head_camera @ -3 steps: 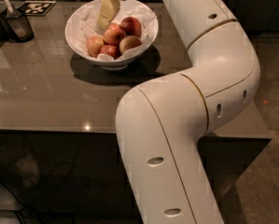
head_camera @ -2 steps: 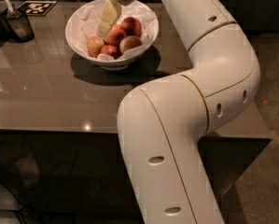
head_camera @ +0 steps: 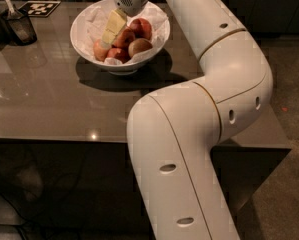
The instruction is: Pick apple from white bowl
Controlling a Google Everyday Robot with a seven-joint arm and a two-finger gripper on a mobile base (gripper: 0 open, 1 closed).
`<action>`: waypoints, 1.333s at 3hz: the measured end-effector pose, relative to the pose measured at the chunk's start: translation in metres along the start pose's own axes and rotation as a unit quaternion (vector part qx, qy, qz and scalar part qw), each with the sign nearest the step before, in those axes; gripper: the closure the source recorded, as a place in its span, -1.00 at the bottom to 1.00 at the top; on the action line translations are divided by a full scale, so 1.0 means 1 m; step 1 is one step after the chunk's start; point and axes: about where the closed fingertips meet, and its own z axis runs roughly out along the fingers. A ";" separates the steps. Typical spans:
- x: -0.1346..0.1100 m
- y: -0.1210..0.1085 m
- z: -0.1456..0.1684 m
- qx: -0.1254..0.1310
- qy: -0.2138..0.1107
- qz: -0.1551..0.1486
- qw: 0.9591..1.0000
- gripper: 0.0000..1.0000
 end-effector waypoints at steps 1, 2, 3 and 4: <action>0.000 0.000 0.001 0.000 0.000 0.000 1.000 -1.00; 0.001 0.000 0.009 0.004 0.014 -0.005 1.000 -1.00; 0.003 0.001 0.010 0.001 0.015 -0.004 1.000 -1.00; 0.011 0.000 0.011 -0.009 0.007 0.004 1.000 -0.61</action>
Offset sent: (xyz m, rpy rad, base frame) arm -0.0040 0.0031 -0.0087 -0.0446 0.0145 0.0060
